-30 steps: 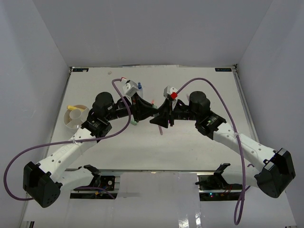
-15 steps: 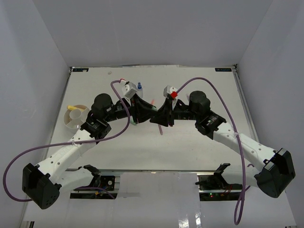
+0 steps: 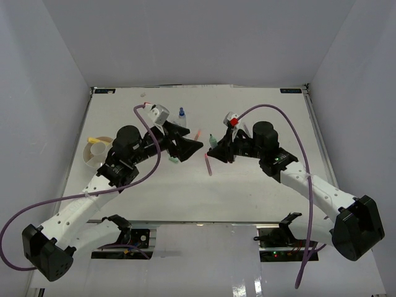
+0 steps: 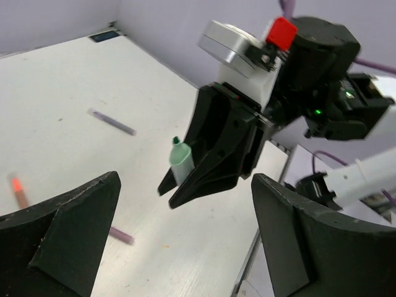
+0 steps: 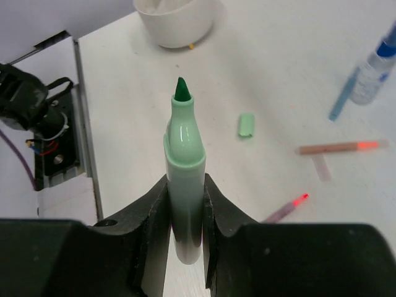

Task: Sort the stationery into containers
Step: Close the pen cap on the pen.

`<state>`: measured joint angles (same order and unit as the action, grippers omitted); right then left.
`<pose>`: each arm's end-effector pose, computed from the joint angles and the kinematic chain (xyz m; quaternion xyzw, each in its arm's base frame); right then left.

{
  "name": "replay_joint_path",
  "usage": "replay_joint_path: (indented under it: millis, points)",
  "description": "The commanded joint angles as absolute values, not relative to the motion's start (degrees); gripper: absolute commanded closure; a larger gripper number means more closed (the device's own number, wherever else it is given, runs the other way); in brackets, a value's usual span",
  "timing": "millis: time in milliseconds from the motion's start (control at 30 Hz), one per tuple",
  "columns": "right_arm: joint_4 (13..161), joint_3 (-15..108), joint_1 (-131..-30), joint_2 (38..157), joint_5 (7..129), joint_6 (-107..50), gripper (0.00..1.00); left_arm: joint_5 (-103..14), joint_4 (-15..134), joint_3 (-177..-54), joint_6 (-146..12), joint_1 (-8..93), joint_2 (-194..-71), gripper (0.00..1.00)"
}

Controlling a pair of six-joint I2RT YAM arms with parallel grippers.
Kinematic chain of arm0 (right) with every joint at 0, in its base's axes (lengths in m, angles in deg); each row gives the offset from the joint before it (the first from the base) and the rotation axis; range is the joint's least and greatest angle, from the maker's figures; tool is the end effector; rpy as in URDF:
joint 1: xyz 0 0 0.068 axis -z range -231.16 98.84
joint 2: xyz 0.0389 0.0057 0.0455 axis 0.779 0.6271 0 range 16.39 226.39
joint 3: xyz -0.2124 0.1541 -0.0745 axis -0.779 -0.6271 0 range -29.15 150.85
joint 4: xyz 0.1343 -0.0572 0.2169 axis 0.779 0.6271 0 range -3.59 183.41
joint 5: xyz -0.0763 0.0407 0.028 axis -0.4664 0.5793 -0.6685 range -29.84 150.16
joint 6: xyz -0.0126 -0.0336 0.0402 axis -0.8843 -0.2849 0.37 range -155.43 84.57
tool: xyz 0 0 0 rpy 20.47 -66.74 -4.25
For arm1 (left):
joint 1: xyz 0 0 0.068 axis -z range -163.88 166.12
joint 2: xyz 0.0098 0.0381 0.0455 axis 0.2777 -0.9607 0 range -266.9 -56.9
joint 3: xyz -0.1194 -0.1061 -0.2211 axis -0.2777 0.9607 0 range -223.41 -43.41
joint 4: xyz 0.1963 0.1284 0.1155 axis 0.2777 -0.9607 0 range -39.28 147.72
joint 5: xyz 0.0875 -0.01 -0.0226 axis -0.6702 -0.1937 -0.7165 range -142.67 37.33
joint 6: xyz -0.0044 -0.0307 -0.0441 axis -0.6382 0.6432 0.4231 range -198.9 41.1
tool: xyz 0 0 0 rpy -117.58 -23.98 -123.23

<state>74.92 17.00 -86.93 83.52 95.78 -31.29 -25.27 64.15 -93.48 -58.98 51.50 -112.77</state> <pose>0.2063 0.1740 0.3080 -0.3881 0.6453 0.4293 0.4987 0.1759 -0.1449 0.3681 0.2587 0.6544 -0.4681 0.5346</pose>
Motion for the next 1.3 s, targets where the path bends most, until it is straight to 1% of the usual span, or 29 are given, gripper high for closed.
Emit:
replay_joint_path:
  millis: [0,67,100,167,233,333,500,533,600,633,800,967,1067,1267]
  points:
    - [76.4,14.8,-83.9,81.2,91.4,-31.6,0.92,-41.1,56.5,-94.0,-54.1,51.6,-110.3,0.02]
    - [77.2,13.7,-83.3,80.5,89.9,-32.4,0.92,-47.0,48.9,-95.1,-50.8,51.6,-111.6,0.02]
    - [77.7,13.6,-83.2,80.3,88.1,-32.7,0.92,-51.9,46.5,-96.1,-49.0,51.6,-112.6,0.02]
    - [78.6,13.1,-83.2,79.8,86.8,-33.7,0.92,-57.8,37.9,-97.4,-41.8,51.6,-116.0,0.02]
    - [78.6,12.2,-83.2,79.6,85.2,-34.2,0.92,-61.4,32.4,-98.4,-36.0,51.6,-118.5,0.02]
    - [78.4,10.9,-83.1,78.9,83.7,-35.2,0.92,-64.0,28.5,-99.3,-30.1,51.6,-124.4,0.02]
    - [78.1,8.6,-83.2,77.5,81.9,-35.2,0.92,-65.8,21.9,-105.3,-26.2,51.5,-135.6,0.02]
    - [78.1,7.8,-83.1,76.7,81.8,-35.2,0.92,-66.2,21.1,-106.2,-25.6,51.5,-139.0,0.03]
    - [77.4,6.9,-83.1,75.9,81.3,-35.2,0.92,-66.9,19.8,-108.3,-23.5,50.7,-141.4,0.05]
    - [77.3,5.9,-83.2,75.0,81.3,-35.2,0.92,-66.9,19.8,-108.5,-22.7,50.2,-143.1,0.07]
    - [75.2,4.0,-83.2,73.3,81.3,-35.2,0.92,-66.2,19.4,-109.4,-18.0,46.7,-147.5,0.11]
    - [73.2,2.1,-83.2,71.9,82.8,-35.2,0.92,-63.4,19.0,-110.1,-14.8,44.4,-152.2,0.2]
    - [72.6,1.4,-83.1,71.1,83.1,-35.2,0.92,-61.1,17.6,-112.2,-13.2,43.5,-154.9,0.23]
    - [71.8,0.6,-83.1,69.7,83.0,-35.0,0.92,-60.9,12.8,-117.6,-10.3,42.2,-160.5,0.27]
